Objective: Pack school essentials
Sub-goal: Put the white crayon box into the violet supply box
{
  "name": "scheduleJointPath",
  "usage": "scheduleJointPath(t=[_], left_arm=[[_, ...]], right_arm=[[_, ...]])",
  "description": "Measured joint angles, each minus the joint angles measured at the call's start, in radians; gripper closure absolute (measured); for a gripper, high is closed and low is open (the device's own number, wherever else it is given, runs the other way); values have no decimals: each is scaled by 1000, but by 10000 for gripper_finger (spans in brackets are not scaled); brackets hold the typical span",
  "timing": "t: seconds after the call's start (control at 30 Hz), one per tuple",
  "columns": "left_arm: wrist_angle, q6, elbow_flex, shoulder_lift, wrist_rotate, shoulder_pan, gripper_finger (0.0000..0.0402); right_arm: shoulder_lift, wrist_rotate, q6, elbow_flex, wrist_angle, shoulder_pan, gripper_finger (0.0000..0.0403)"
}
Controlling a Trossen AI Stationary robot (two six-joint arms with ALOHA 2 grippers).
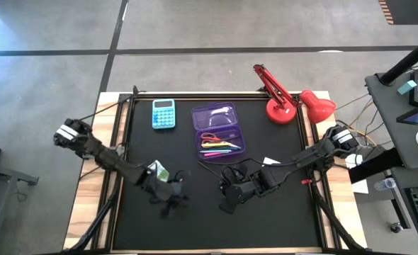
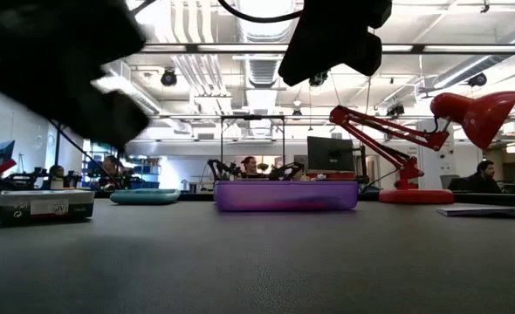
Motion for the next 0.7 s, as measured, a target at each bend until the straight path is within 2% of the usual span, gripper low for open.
scheduleJointPath(t=[0.2,0.4,0.53,0.7], left_arm=[[-187,-202,0,-17,-28,-117,283],[-402,-349,0,-42,-113,-137,283],[-501,-378,0,-71,-196,-137,283],[-587,-372,5,-127,-238,-126,283]], right_arm=[[0,0,0,0,1,0,353],[0,0,0,0,1,0,353],[0,1,-11,0,26,-5,353],[0,2,-3,0,86,-10,353]])
